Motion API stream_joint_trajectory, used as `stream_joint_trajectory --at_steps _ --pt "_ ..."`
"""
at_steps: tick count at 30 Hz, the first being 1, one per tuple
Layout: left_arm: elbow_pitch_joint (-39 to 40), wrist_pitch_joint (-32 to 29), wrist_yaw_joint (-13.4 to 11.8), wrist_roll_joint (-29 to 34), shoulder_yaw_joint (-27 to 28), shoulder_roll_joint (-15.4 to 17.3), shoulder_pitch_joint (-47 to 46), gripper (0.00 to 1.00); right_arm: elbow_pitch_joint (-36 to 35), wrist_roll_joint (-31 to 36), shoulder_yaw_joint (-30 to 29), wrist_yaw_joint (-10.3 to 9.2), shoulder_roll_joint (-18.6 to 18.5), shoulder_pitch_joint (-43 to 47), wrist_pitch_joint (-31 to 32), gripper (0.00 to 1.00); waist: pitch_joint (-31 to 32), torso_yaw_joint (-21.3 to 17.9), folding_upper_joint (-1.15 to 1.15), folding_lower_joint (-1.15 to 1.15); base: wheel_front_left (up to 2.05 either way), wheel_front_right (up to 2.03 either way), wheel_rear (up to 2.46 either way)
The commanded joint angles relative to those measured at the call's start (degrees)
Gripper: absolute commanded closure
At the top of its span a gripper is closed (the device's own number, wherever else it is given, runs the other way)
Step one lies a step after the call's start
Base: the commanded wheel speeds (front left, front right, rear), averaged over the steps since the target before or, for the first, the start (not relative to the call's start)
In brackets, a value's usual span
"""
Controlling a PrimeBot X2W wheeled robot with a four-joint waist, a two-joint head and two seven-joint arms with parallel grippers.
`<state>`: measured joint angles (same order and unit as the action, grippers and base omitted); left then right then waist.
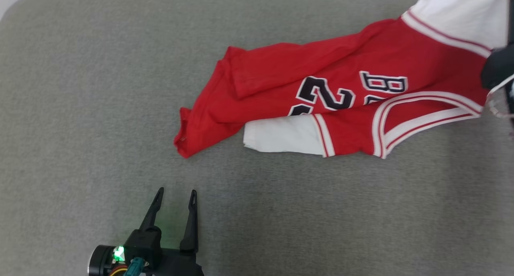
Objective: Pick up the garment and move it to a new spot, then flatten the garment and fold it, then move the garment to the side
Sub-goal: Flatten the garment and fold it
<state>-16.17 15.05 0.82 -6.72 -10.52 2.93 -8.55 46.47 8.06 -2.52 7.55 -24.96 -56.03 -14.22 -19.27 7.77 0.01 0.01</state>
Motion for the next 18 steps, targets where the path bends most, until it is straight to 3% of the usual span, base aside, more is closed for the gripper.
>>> stream_joint_trajectory --at_steps 1,4,9,14,18 --pt "-0.2 0.2 -0.4 -0.5 -0.4 -0.1 -0.5 0.00 2.0 1.4 -1.1 -0.13 -0.4 -1.4 1.2 0.00 -2.7 3.2 -0.01 -0.01 0.00 0.00 0.00" --pt "-0.2 0.2 -1.1 -1.6 -1.1 -0.1 -1.0 0.00 5.2 3.7 -4.6 -0.13 -1.0 -4.6 2.3 0.00 -3.2 4.4 -0.01 -0.01 0.00 0.00 0.00" --pt "-0.3 0.2 -1.8 -1.3 -0.7 -0.1 -0.5 0.00 7.8 7.0 -8.4 -0.13 1.6 -4.2 0.4 0.00 -2.8 4.5 -0.01 -0.01 0.00 0.00 0.00" --pt "-0.3 0.2 -1.9 -0.7 0.2 -0.1 -0.2 0.00 7.5 6.5 -6.4 -0.13 5.8 -1.9 -0.9 0.00 -1.8 3.1 -0.01 -0.01 0.00 0.00 0.00" --pt "-0.2 0.2 -1.5 -0.5 0.8 0.0 -0.4 0.00 2.0 2.1 -0.6 -0.13 10.2 2.6 -1.0 0.00 -0.8 1.3 -0.01 -0.01 0.00 0.00 0.00"
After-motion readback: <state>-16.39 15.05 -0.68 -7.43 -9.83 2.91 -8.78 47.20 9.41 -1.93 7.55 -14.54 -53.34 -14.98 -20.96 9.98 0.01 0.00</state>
